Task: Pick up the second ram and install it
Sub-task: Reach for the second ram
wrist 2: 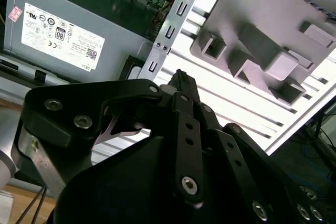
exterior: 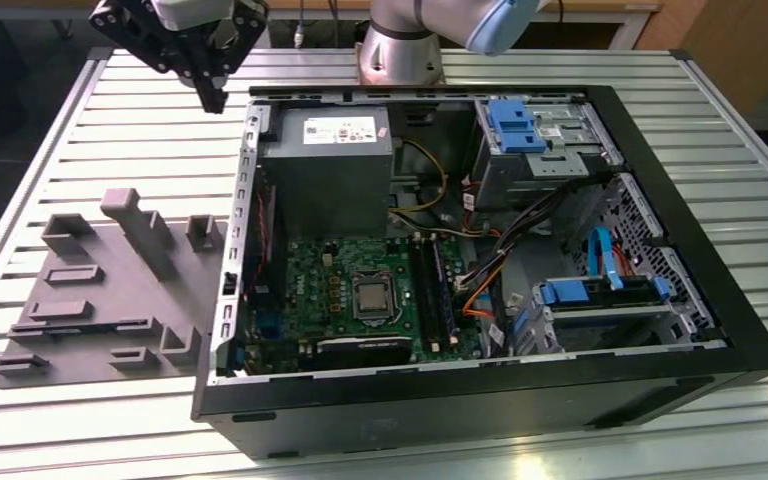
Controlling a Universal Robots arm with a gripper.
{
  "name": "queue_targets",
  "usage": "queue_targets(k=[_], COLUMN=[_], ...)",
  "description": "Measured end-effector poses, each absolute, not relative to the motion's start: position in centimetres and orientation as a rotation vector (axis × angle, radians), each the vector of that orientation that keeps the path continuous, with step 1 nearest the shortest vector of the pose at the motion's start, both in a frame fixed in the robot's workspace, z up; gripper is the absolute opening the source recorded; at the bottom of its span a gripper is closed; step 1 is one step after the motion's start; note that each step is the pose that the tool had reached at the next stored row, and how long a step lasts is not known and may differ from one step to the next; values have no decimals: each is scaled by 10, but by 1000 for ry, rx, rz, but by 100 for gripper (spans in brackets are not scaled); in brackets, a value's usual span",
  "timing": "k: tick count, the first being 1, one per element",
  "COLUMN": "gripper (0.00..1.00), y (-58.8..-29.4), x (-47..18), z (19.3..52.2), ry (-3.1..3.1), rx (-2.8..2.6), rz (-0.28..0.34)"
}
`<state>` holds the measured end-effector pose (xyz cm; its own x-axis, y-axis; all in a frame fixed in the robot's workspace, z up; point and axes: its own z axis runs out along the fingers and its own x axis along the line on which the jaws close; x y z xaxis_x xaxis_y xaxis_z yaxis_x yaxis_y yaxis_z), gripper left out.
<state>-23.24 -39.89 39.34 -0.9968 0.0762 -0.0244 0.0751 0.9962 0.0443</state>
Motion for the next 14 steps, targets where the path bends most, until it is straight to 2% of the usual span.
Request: queue_targets(k=[14], gripper=[11], y=[-399], x=[-246], z=[393], ry=[3112], rx=[118], rz=[68])
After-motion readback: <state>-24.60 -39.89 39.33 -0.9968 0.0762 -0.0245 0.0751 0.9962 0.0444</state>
